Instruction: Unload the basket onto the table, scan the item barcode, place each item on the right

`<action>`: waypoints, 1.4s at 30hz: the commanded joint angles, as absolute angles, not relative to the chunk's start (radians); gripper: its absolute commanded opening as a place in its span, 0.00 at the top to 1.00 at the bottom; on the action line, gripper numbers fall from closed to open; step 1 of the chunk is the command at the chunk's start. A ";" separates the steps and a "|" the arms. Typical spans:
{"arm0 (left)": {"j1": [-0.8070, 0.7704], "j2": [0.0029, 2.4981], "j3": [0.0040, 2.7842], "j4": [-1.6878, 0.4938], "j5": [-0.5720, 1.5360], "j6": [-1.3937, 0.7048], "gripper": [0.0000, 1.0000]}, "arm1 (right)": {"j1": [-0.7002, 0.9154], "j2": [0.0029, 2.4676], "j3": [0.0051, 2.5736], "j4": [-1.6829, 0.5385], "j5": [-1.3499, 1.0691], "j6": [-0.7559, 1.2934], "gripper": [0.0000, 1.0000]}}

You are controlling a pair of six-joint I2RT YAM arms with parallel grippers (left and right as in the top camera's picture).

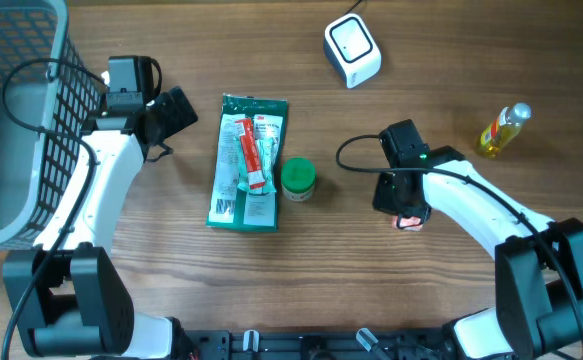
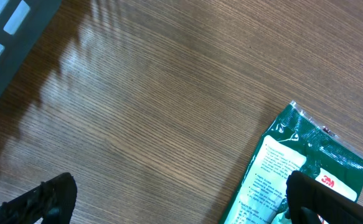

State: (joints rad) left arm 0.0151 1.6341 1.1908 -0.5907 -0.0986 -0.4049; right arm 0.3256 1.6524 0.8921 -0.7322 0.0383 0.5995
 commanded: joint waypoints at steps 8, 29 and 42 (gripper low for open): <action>0.018 1.622 1.204 -0.591 -0.094 -0.400 0.00 | 0.326 1.655 0.889 -0.797 0.232 0.638 0.96; 0.018 1.622 1.204 -0.590 -0.094 -0.400 0.00 | 0.097 1.655 0.981 -1.023 0.134 0.433 0.94; 0.018 1.622 1.204 -0.590 -0.094 -0.400 0.00 | 0.048 1.657 0.937 -1.040 -0.056 0.369 0.89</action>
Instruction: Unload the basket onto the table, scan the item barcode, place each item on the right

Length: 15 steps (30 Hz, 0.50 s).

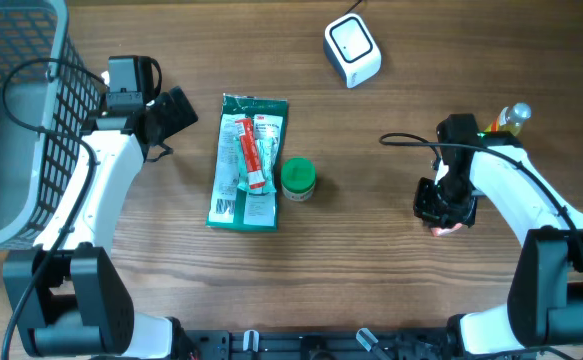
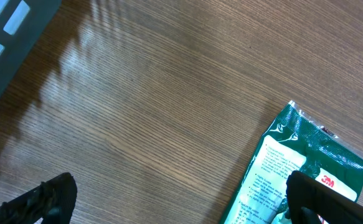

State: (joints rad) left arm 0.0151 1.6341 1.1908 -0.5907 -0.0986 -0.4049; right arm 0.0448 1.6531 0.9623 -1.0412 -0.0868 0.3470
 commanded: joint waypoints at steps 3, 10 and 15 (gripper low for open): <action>0.018 1.622 1.204 -0.590 -0.094 -0.400 0.00 | 0.048 1.659 0.925 -1.029 -0.041 0.378 0.89; 0.018 1.622 1.204 -0.590 -0.094 -0.400 0.00 | 0.048 1.660 0.896 -0.954 0.155 0.499 0.92; 0.018 1.622 1.204 -0.591 -0.094 -0.400 0.00 | 0.048 1.660 0.888 -0.791 0.184 0.498 0.91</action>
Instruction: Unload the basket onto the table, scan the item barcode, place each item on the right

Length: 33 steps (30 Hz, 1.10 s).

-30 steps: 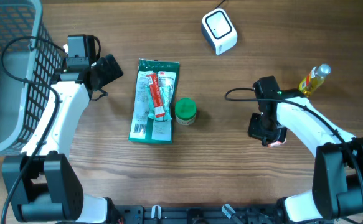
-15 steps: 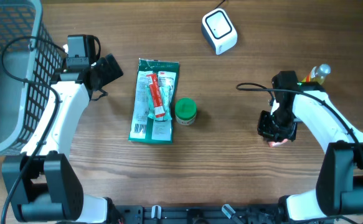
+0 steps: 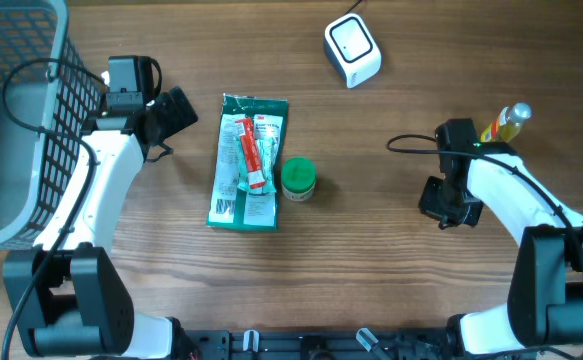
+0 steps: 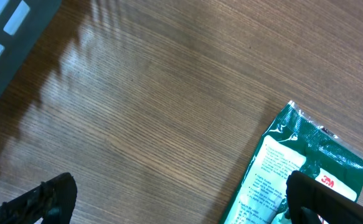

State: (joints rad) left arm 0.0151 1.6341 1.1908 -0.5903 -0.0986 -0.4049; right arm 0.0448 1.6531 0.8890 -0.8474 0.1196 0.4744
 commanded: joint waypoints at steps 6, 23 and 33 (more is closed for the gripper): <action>0.018 1.622 1.204 -0.590 -0.094 -0.400 0.00 | 0.048 1.660 0.888 -0.643 0.244 0.497 0.88; 0.018 1.622 1.204 -0.591 -0.094 -0.400 0.00 | 0.249 1.631 1.349 -1.075 -0.141 0.529 0.00; 0.018 1.622 1.204 -0.590 -0.094 -0.400 0.00 | 0.544 1.631 1.347 -0.935 -0.118 0.767 0.01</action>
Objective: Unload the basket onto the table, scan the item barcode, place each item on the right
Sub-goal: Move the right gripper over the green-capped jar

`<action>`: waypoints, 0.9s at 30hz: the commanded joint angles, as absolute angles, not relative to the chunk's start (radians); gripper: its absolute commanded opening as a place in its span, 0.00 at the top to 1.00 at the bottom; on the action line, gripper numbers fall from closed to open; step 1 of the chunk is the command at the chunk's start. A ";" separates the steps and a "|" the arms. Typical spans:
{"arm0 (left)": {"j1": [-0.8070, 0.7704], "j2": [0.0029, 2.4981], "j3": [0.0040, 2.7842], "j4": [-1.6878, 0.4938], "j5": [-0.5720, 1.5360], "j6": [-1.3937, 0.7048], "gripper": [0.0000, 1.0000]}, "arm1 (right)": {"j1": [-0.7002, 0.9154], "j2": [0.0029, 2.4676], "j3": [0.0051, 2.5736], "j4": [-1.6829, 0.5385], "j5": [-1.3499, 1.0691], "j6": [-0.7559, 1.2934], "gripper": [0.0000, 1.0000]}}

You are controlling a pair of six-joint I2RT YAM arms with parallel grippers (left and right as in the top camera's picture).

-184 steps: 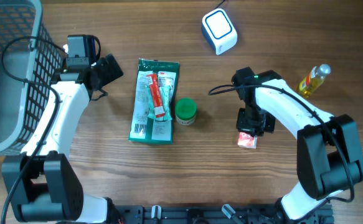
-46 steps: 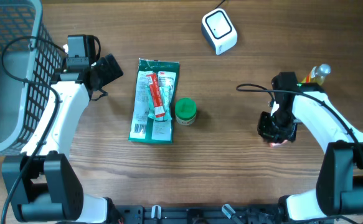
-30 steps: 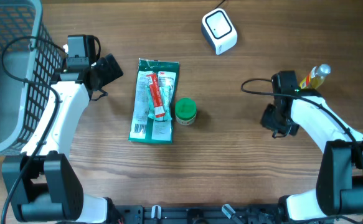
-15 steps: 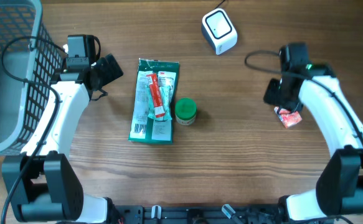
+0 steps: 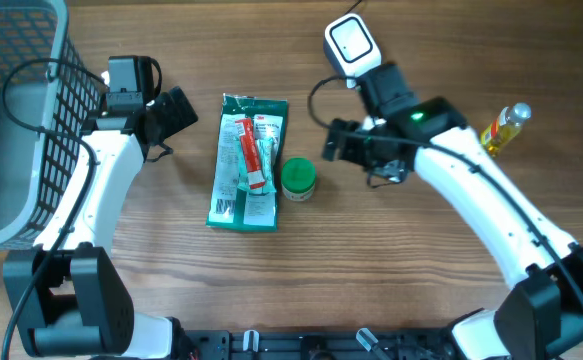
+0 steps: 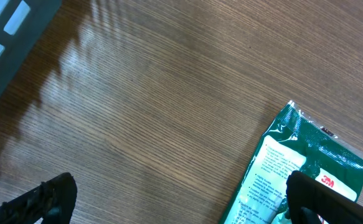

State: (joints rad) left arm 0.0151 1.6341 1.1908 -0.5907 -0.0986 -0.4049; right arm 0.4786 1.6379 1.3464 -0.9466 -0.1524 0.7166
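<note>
The green packet (image 5: 248,162) with a red tube printed on it lies flat at mid-table; its top corner (image 6: 306,162) shows in the left wrist view. A green-lidded jar (image 5: 297,178) stands at its right edge. The white scanner (image 5: 352,47) sits at the back. My left gripper (image 6: 181,200) hangs open left of the packet, one fingertip (image 6: 312,193) over its corner. My right gripper (image 5: 337,141) hovers just up and right of the jar and below the scanner. Its jaws are too dark to read.
A grey wire basket (image 5: 16,120) fills the far left edge beside the left arm. A small yellow bottle (image 5: 504,128) lies at the right. The right arm's cable (image 5: 316,95) loops near the scanner.
My right arm has moved from the right side of the table, near the yellow bottle, to the middle between the scanner and the green-lidded jar. The left arm and the packet are unchanged.
At first my right gripper sat right of the jar with something small and pinkish showing beneath it. It then stood further right with the pink still showing, later without it in sight. Now it is beside the jar. The left arm stayed still.
</note>
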 commanded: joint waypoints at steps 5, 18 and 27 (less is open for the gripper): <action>0.018 1.622 1.204 -0.590 -0.094 -0.400 0.00 | 0.542 1.631 1.462 -1.036 -0.194 0.759 0.01; 0.018 1.622 1.204 -0.590 -0.094 -0.400 0.00 | 0.647 1.692 1.555 -1.048 0.020 0.766 0.01; 0.018 1.622 1.204 -0.590 -0.094 -0.400 0.00 | 0.725 1.857 1.555 -0.948 0.094 0.760 0.01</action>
